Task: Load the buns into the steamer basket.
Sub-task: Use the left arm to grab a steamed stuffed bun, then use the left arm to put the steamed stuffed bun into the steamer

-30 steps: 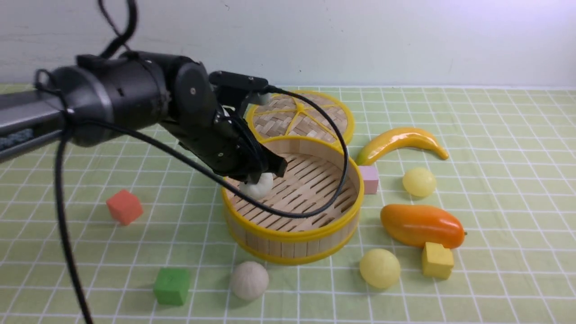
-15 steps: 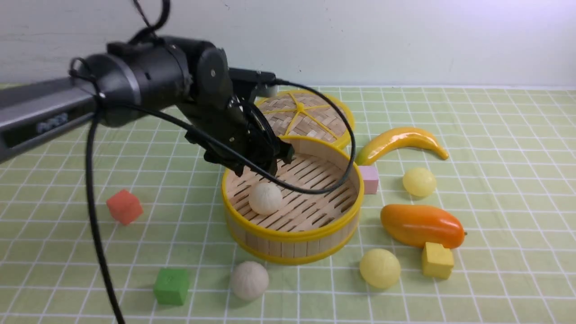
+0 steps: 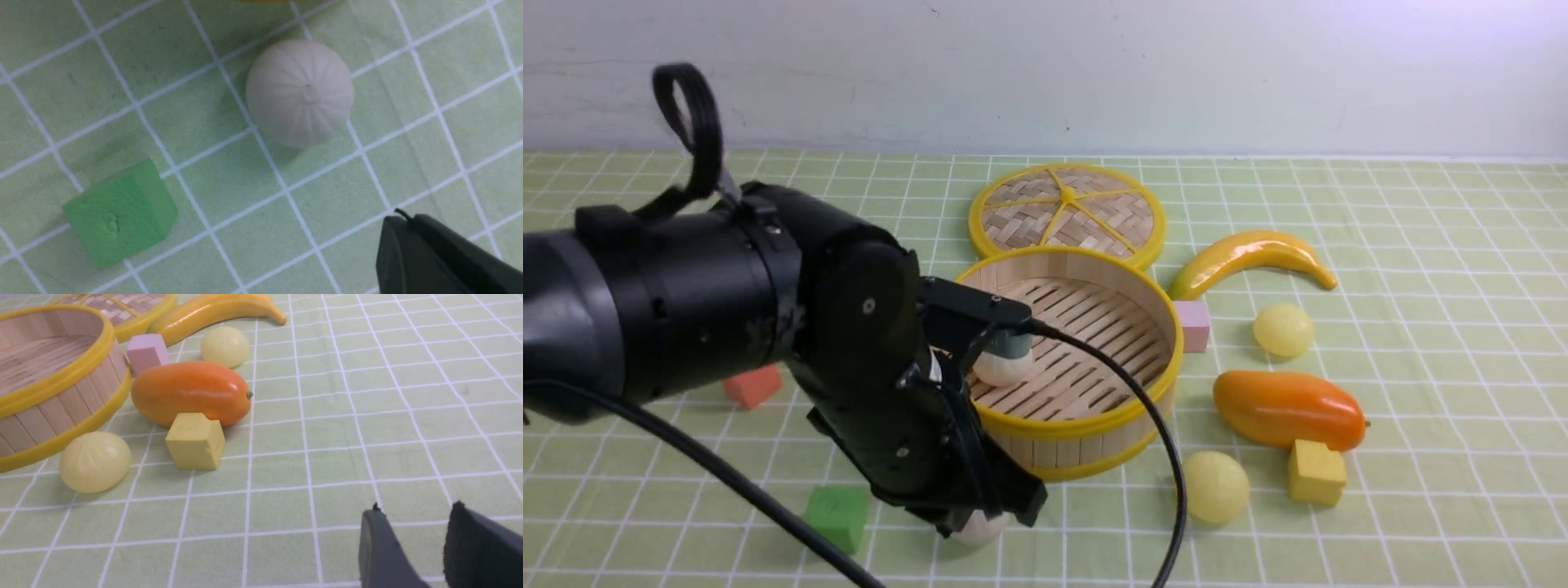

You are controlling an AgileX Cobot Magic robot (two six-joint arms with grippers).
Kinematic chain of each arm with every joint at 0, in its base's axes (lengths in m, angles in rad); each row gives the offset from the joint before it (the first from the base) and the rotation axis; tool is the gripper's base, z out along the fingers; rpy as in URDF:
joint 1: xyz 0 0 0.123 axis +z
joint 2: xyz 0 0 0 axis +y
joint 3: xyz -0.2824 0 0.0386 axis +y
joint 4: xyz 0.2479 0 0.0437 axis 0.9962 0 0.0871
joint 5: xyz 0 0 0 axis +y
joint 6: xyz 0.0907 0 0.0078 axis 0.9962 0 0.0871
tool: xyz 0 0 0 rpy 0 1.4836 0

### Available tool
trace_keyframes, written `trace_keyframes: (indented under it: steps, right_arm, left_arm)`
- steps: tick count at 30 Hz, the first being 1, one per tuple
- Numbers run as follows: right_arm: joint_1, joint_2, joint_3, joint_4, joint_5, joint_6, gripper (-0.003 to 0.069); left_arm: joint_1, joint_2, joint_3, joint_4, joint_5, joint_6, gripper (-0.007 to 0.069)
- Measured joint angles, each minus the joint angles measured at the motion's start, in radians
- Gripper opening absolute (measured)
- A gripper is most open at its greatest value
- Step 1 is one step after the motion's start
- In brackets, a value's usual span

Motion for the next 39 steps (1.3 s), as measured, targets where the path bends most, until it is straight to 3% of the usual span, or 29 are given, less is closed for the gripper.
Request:
trace_keyframes:
  steps: [2,5,10,15,19,22,25,32,39]
  right_arm:
    - [0.000,0.000,0.000,0.000,0.000,0.000,0.0239]
    - [0.000,0.000,0.000,0.000,0.000,0.000,0.0239]
    - [0.000,0.000,0.000,0.000,0.000,0.000,0.0239]
    - [0.000,0.000,0.000,0.000,0.000,0.000,0.0239]
    - [0.000,0.000,0.000,0.000,0.000,0.000,0.0239]
    - [0.000,0.000,0.000,0.000,0.000,0.000,0.0239]
    - [0.000,0.000,0.000,0.000,0.000,0.000,0.0239]
    - [0.000,0.000,0.000,0.000,0.000,0.000,0.0239]
    - [0.000,0.000,0.000,0.000,0.000,0.000,0.0239]
  left_arm:
    - [0.000,0.016,0.001,0.002,-0.025,-0.001,0.0038]
    - [0.006,0.070,0.001,0.005,-0.102,-0.001,0.0160]
    - [0.042,0.131,0.002,0.006,-0.181,-0.001,0.0286]
    - [0.049,0.164,0.002,0.009,-0.237,-0.001,0.0309]
    - [0.049,0.177,0.002,0.002,-0.242,-0.001,0.0258]
    - [0.049,0.179,0.002,0.003,-0.244,-0.001,0.0105]
    - [0.049,0.179,0.001,0.006,-0.242,-0.001,-0.0001]
    - [0.013,0.069,-0.061,-0.009,-0.106,0.010,-0.0013]
    - [0.018,0.059,-0.272,-0.020,-0.160,0.069,-0.0013]
